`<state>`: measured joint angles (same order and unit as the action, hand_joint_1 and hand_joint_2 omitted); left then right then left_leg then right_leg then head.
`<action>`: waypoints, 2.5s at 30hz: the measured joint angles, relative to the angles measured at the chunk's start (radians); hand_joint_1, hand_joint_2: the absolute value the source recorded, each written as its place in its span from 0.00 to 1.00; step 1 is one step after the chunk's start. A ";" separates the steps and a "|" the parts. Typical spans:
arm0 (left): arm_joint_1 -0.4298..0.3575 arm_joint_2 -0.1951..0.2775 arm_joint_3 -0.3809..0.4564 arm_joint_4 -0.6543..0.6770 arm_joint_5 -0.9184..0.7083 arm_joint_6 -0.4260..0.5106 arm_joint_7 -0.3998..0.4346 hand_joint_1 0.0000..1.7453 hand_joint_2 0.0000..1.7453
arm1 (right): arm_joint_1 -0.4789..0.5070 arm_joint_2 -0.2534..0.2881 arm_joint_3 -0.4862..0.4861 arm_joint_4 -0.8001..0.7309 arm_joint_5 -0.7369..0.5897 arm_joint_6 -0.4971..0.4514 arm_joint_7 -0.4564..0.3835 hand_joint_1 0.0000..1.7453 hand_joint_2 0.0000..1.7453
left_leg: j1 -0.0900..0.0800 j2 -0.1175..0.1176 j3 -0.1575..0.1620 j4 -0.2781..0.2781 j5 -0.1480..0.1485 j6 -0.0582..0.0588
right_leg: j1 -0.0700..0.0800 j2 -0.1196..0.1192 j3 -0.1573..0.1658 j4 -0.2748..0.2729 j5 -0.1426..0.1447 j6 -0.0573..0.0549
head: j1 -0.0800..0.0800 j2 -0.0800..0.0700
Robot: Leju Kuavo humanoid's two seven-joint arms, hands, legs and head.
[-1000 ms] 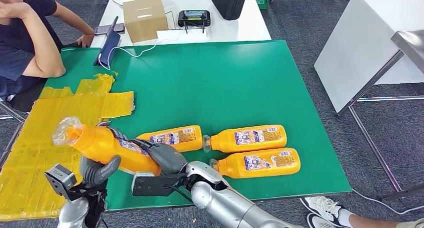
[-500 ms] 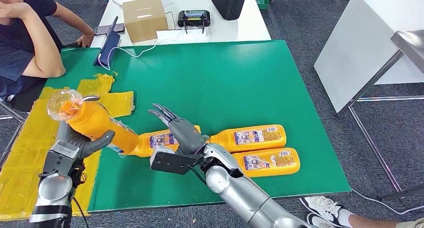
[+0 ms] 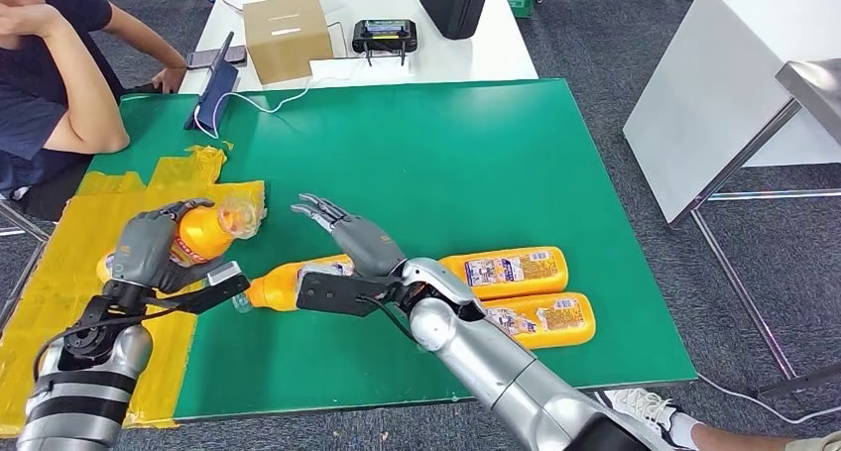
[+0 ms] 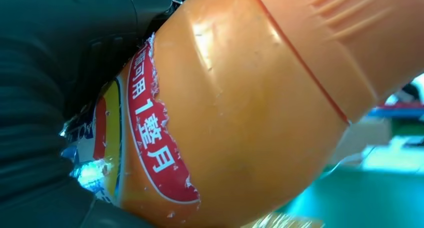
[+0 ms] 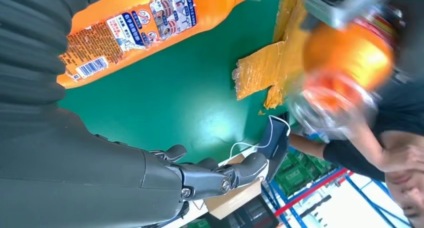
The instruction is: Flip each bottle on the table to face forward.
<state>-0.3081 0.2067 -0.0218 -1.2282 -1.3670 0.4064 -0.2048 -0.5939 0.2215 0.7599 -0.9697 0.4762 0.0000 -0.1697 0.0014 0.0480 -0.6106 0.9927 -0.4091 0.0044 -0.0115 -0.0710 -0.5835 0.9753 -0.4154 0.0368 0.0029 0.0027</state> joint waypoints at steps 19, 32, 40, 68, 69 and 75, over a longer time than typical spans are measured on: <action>-0.097 0.066 -0.040 0.386 -0.058 0.008 -0.080 0.00 0.50 | -0.132 0.011 0.100 0.163 -0.008 0.084 0.065 0.00 1.00 | 0.000 -0.001 0.002 0.000 0.000 0.000 | 0.000 0.000 0.003 0.001 0.000 0.000 | 0.000 0.000; -0.085 0.090 -0.082 0.399 0.182 -0.083 -0.318 0.00 0.00 | -0.227 0.034 0.152 0.372 -0.022 0.158 0.091 0.00 1.00 | 0.000 -0.003 0.002 0.000 0.001 0.000 | -0.001 -0.002 0.004 0.001 0.000 0.000 | 0.000 0.000; -0.081 0.090 -0.095 0.391 0.211 -0.093 -0.337 0.00 0.00 | -0.236 0.045 0.163 0.427 -0.021 0.158 0.091 0.00 1.00 | 0.000 -0.003 0.002 0.000 0.001 0.000 | 0.000 -0.002 0.003 0.001 0.000 0.000 | 0.000 0.000; -0.111 -0.044 -0.017 0.149 1.042 -0.595 -0.467 0.00 0.00 | -0.179 0.122 0.307 0.615 0.209 0.115 0.206 1.00 1.00 | 0.000 0.001 0.008 0.000 0.000 0.000 | 0.000 0.000 0.006 0.000 0.000 0.000 | 0.000 0.000; -0.111 -0.049 -0.010 0.146 1.059 -0.607 -0.467 0.00 0.00 | -0.178 0.122 0.307 0.617 0.209 0.110 0.209 1.00 1.00 | 0.000 0.001 0.008 0.000 0.000 0.000 | 0.000 0.000 0.007 0.000 0.000 0.000 | 0.000 0.000; -0.092 -0.083 0.078 0.123 1.210 -0.717 -0.456 0.00 0.00 | -0.158 0.121 0.269 0.620 0.150 -0.042 0.173 1.00 1.00 | 0.000 0.000 0.008 0.000 0.000 0.000 | -0.001 0.000 0.008 0.000 0.000 0.000 | 0.000 0.000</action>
<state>-0.3999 0.1239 0.0558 -1.1055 -0.1573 -0.3111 -0.6608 -0.7523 0.3425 1.0285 -0.3499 0.6265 -0.0416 0.0034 0.0015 0.0483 -0.6023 0.9927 -0.4087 0.0041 -0.0120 -0.0708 -0.5754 0.9757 -0.4154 0.0366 0.0029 0.0027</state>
